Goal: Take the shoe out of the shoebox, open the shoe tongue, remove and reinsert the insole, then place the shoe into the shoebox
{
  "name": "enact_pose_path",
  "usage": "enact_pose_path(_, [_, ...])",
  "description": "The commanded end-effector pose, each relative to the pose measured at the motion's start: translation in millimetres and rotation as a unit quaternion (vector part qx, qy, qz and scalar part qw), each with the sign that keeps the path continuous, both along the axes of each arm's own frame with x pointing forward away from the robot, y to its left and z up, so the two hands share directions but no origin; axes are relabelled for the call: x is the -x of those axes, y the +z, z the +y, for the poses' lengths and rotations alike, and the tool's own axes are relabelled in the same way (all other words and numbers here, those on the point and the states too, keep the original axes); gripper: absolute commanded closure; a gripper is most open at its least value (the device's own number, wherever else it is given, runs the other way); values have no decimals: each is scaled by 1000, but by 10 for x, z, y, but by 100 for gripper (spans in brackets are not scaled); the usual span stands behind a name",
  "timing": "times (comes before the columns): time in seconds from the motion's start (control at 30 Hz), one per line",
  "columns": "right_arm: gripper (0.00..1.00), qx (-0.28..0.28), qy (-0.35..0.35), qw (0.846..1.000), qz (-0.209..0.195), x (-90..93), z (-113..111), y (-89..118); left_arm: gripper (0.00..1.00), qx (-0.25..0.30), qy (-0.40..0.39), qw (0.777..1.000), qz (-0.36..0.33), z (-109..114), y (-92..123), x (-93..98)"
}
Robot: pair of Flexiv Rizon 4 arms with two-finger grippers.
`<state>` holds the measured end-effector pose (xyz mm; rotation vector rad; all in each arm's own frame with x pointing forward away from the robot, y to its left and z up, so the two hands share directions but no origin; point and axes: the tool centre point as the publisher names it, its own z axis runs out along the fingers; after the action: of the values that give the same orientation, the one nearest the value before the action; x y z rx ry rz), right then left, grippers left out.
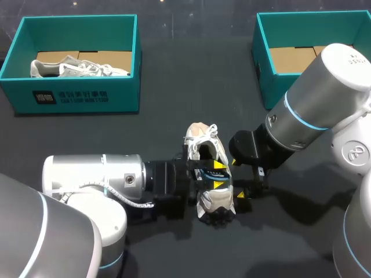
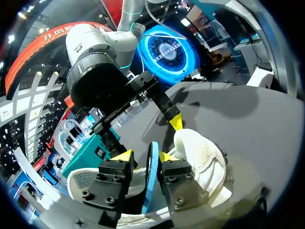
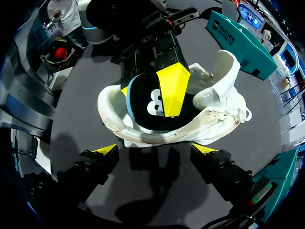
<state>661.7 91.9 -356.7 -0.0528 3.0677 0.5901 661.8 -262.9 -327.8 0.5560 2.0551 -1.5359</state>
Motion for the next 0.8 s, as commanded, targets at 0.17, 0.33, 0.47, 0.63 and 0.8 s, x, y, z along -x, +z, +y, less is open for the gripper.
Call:
enact_pose_path(0.17, [0, 0, -1, 1000, -1, 10, 0, -2, 81, -3, -14, 1000, -1, 57, 83, 85])
enact_pose_path(0.33, [0, 0, -1, 1000, -1, 10, 0, -2, 100, -13, -22, 1000, 0, 20, 24, 106])
enact_pose_path(0.47, [0, 0, -1, 1000, -1, 10, 0, -2, 100, -27, -18, 999, 0, -17, -79, 68])
enact_pose_path(0.63, [0, 0, -1, 1000, -1, 10, 0, -2, 100, -41, -9, 999, 3, -12, -147, 15])
enact_pose_path(0.8, [0, 0, -1, 1000, -1, 10, 0, -2, 100, -44, -5, 999, 10, 27, -161, -5])
